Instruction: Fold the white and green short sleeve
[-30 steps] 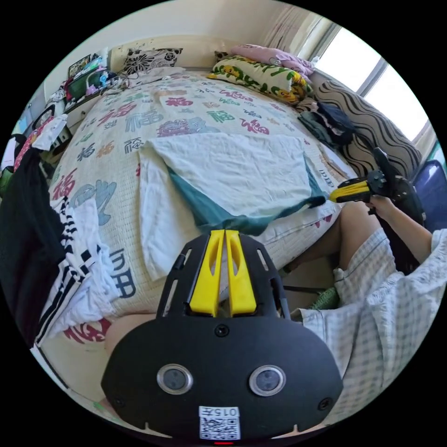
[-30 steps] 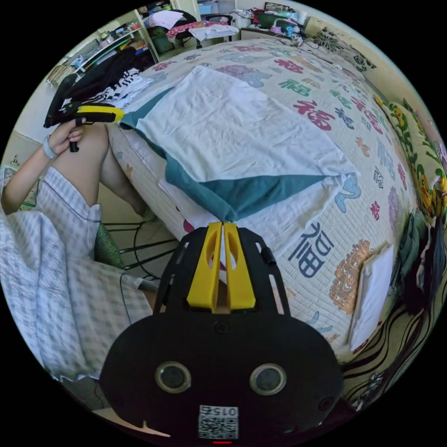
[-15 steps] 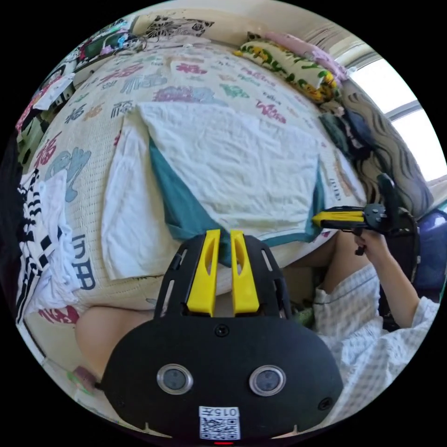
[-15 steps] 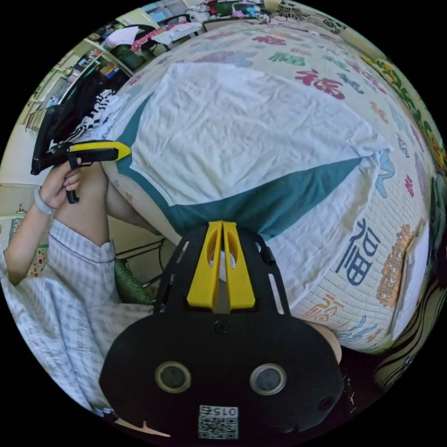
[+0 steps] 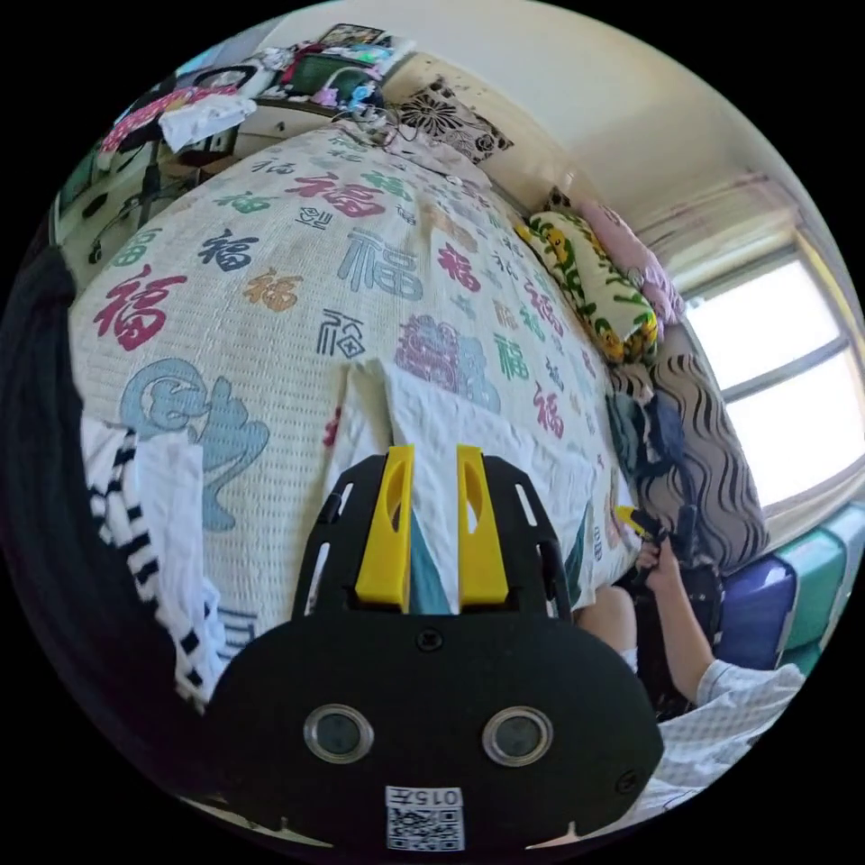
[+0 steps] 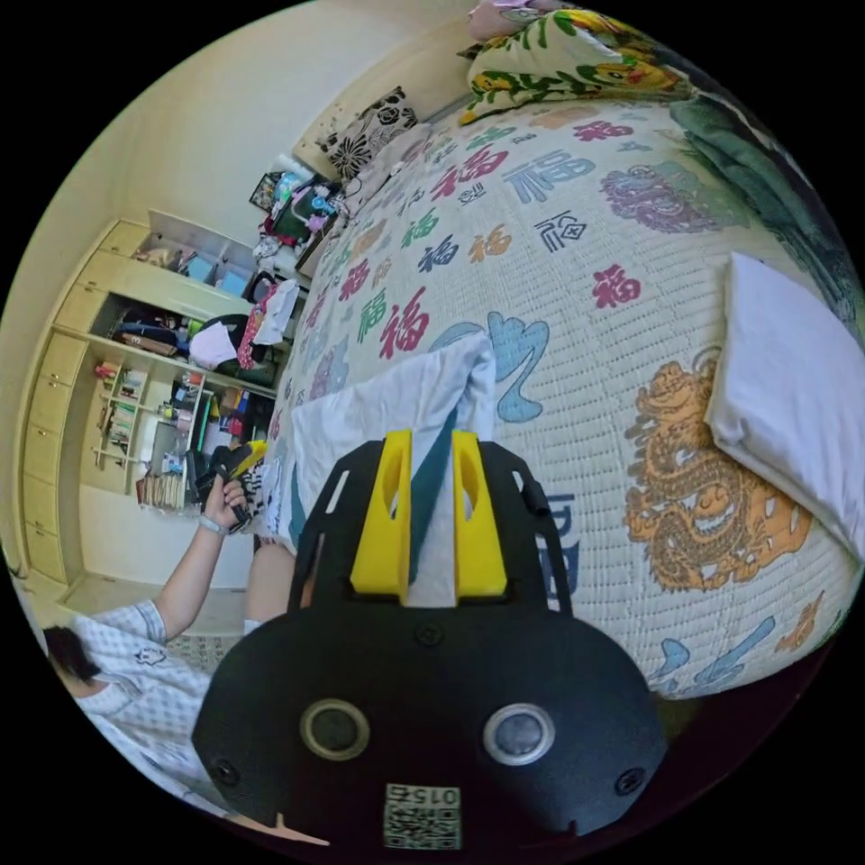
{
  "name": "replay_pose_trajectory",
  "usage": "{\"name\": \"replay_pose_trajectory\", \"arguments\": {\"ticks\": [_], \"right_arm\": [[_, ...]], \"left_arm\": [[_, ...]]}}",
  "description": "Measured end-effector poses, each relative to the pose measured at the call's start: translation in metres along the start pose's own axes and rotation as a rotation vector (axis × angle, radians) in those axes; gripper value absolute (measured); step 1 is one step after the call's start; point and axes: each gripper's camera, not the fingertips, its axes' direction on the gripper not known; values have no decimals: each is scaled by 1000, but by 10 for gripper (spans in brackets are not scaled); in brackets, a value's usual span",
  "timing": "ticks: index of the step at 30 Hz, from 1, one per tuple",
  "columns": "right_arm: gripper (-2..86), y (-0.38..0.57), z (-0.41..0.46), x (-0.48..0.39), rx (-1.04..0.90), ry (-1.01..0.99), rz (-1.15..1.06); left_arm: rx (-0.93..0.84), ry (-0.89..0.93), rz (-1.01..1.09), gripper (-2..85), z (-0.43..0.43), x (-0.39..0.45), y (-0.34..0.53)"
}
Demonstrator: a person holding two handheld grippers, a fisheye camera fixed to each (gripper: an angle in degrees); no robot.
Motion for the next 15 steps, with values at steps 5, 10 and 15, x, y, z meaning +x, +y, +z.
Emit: {"name": "replay_pose_trajectory", "arguments": {"ticks": [5, 10, 15], "right_arm": [[96, -48, 30, 36, -28, -68, 85], [18, -80, 72, 73, -76, -156, 220], [-7, -88, 87, 88, -99, -112, 191]], "left_arm": [[-47, 36, -119, 76, 23, -36, -46], [-47, 145, -256, 60, 37, -71, -56], [-36, 168, -288, -3, 21, -94, -53]]}}
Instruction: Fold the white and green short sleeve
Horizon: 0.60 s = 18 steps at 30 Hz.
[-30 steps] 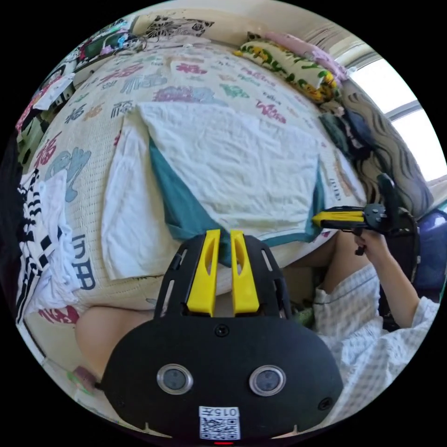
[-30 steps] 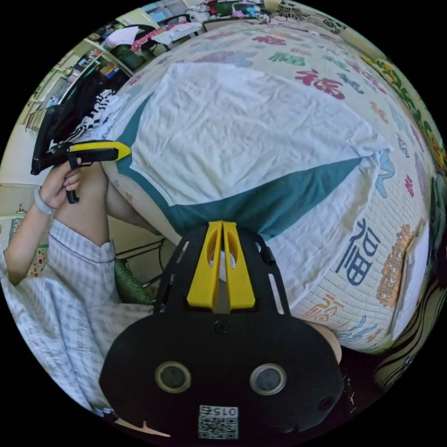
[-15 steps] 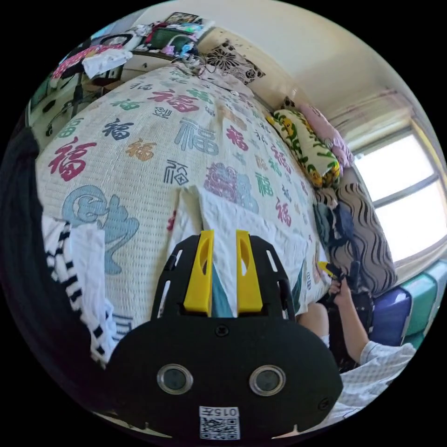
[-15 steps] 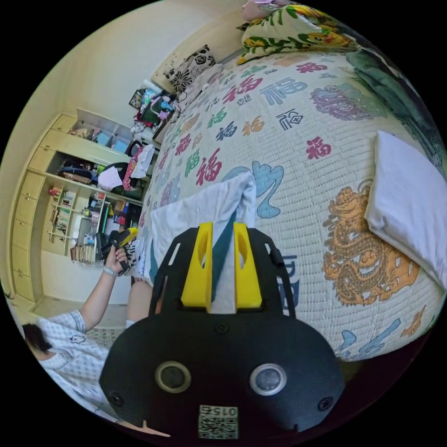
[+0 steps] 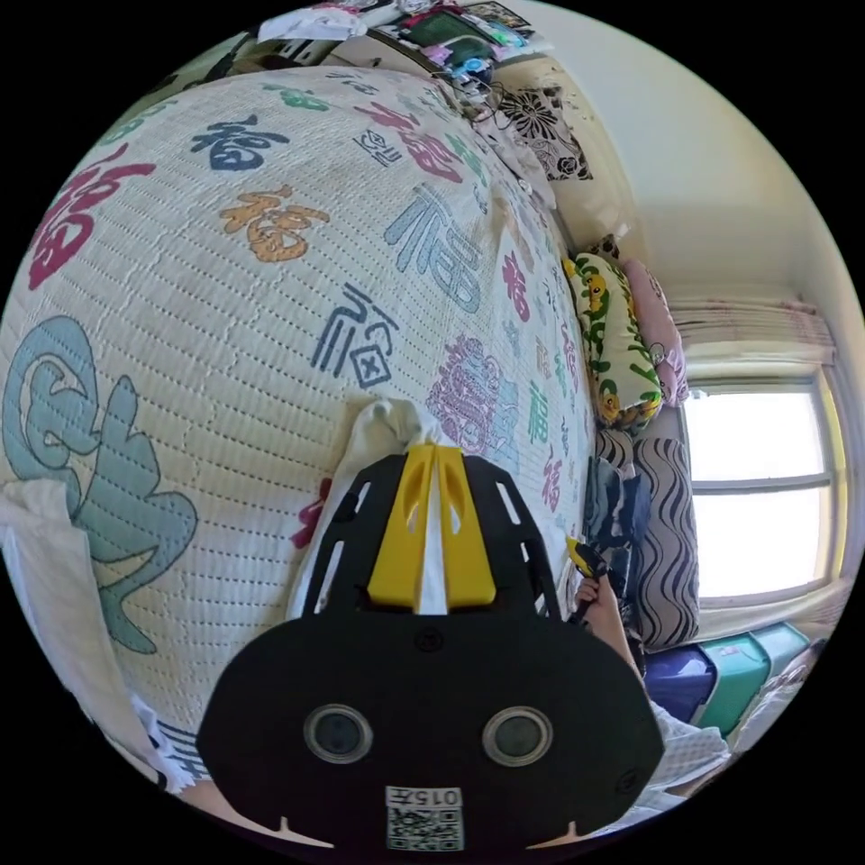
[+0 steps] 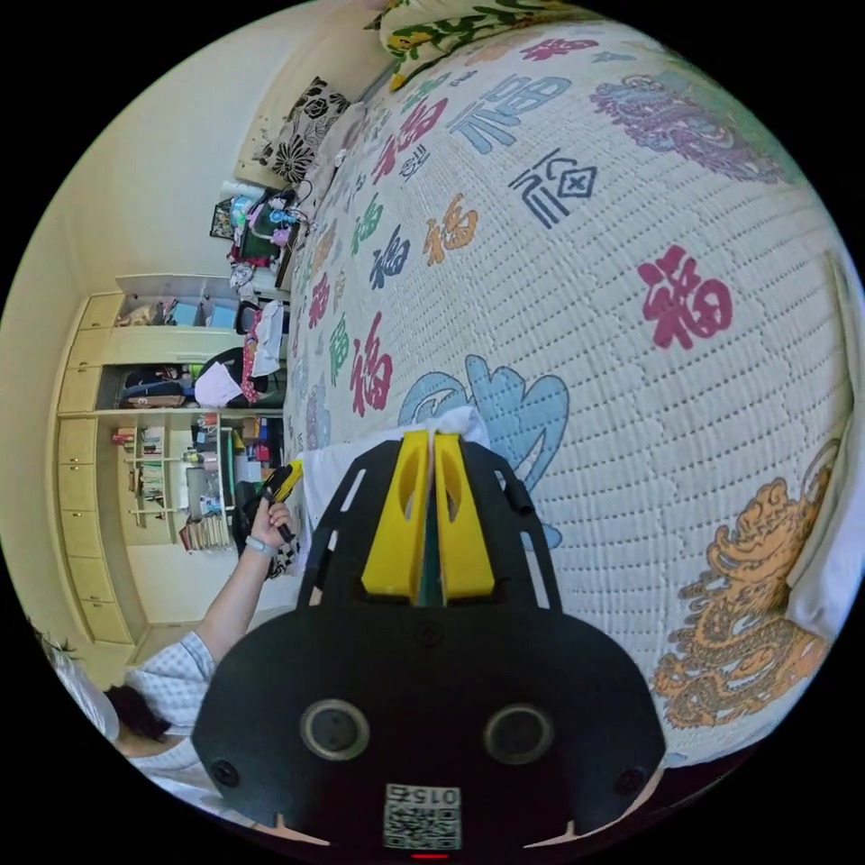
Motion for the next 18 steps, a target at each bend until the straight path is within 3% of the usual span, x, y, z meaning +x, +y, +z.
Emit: {"name": "replay_pose_trajectory", "arguments": {"ticks": [6, 11, 15, 18], "right_arm": [[-3, -5, 32, 10, 28, 68, 2], [40, 12, 57, -1, 55, 109, -35], [36, 65, 70, -32, 70, 123, -204], [17, 115, 114, -64, -57, 106, -366]], "left_arm": [[55, -29, 15, 1, -32, -6, 8], [64, -49, 76, 56, -49, 5, 30], [55, -12, 188, 73, -99, 22, 84], [-42, -6, 273, 69, -117, 40, 155]]}}
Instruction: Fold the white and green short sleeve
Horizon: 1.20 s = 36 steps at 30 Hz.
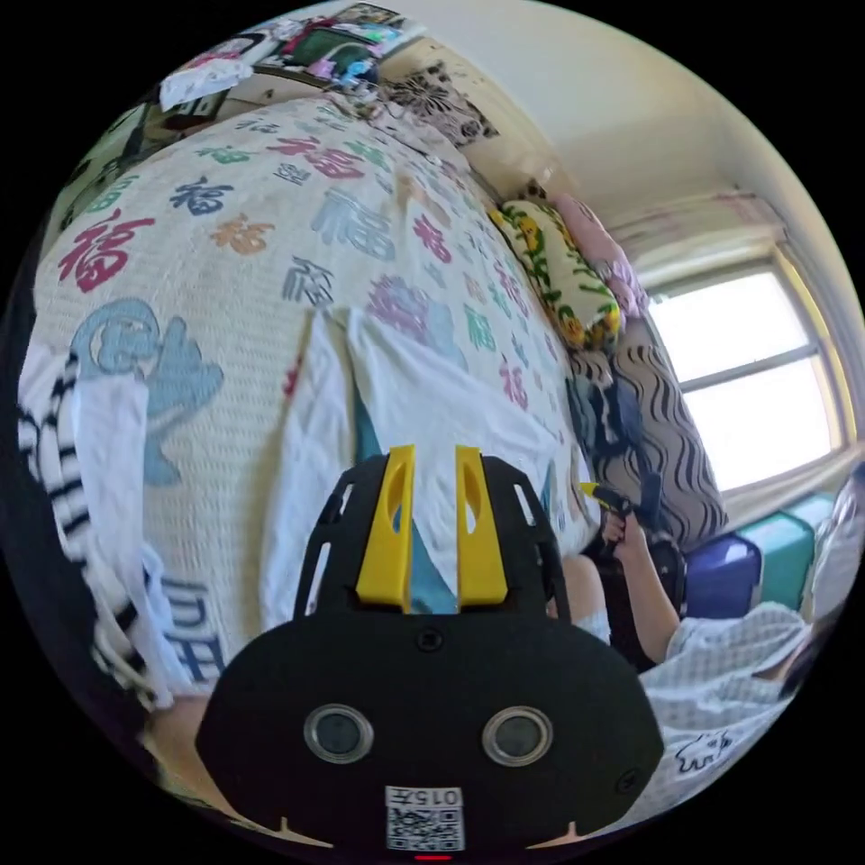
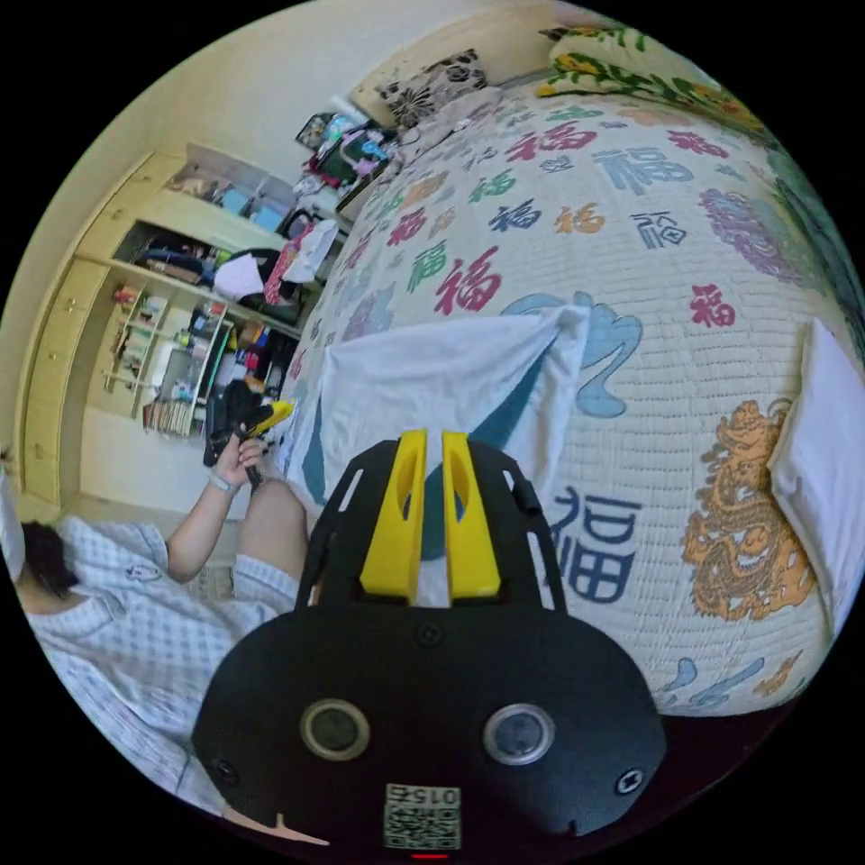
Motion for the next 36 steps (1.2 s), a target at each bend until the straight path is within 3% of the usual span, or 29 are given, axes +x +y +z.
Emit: {"name": "replay_pose_trajectory", "arguments": {"ticks": [5, 7, 9, 14, 18, 22, 25, 36], "right_arm": [[-3, 39, 114, -74, -228, 62, -192], [-6, 48, 175, -88, -351, 191, -192], [-7, 55, 210, -94, -398, 340, -218], [-7, 59, 255, -101, -376, 388, -189], [-6, 58, 289, -106, -388, 393, -131], [-2, 42, 306, -140, -334, 385, -178], [10, 7, 329, -175, -321, 312, -247], [67, -143, 514, -328, -398, 328, -561]], "left_arm": [[-137, -58, 84, 61, 12, 47, 93], [-178, -130, 68, 53, 23, 50, 121], [-176, -202, 41, 35, 26, 48, 137], [-139, -249, -10, 0, 17, 37, 167], [-47, -229, -118, 17, -5, 34, 197], [252, -299, -272, 81, -62, 40, 250], [381, -363, -365, 102, -81, 37, 276], [508, -402, -436, 118, -102, 30, 319]]}}
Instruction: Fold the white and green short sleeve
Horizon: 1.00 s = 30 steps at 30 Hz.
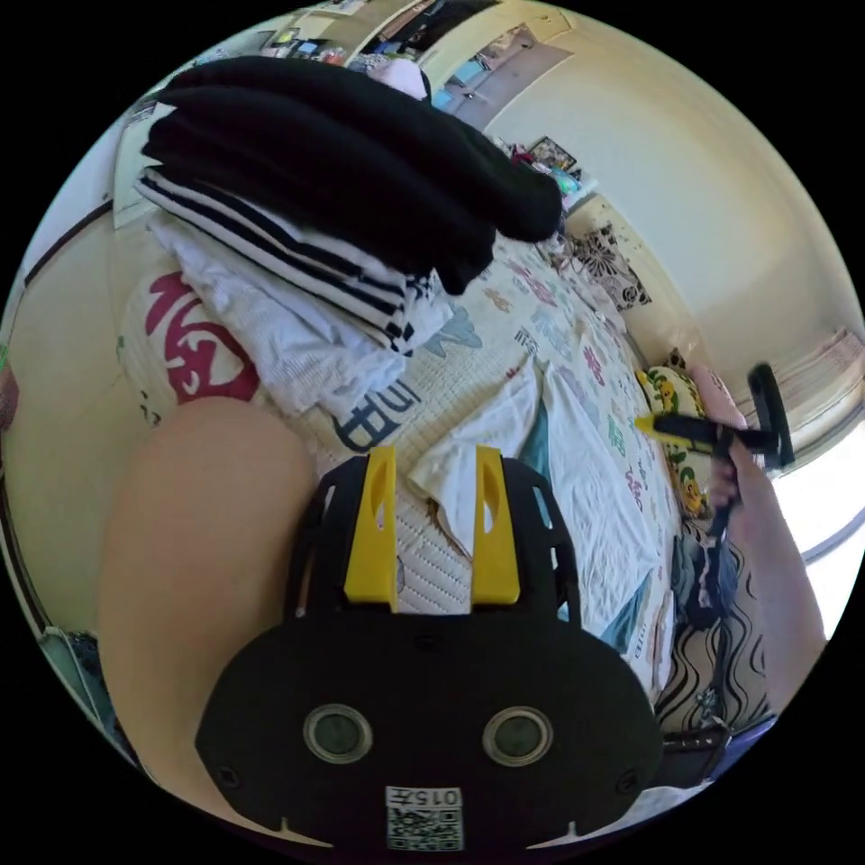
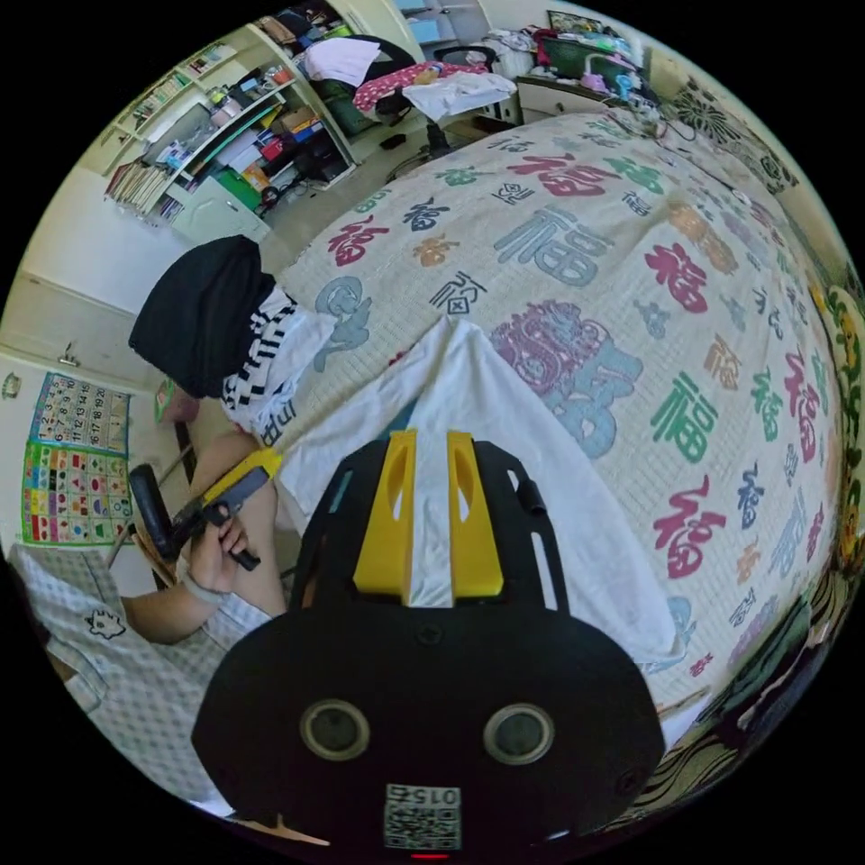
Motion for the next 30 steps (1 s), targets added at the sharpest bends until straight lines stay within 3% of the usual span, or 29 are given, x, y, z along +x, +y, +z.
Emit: {"name": "replay_pose_trajectory", "arguments": {"ticks": [2, 7, 12, 17, 23, 30], "right_arm": [[74, -42, 19, -5, -24, 14, -5], [83, -147, 89, -13, -186, 153, -14], [73, -190, 138, -11, -412, 273, -58], [27, -200, 138, -13, -484, 349, -161], [12, -176, 62, 16, -308, 246, -149], [9, -69, -107, 122, 24, -56, -12]], "left_arm": [[-83, 18, -8, 110, 16, -1, 6], [-85, 61, -41, 30, 15, -4, 29], [-96, 59, -37, 5, 18, 1, 52], [-80, 117, -30, -1, 15, 6, 73], [-14, 204, 146, -3, -13, 43, 108], [71, 377, 612, -3, -41, 159, 200]]}}
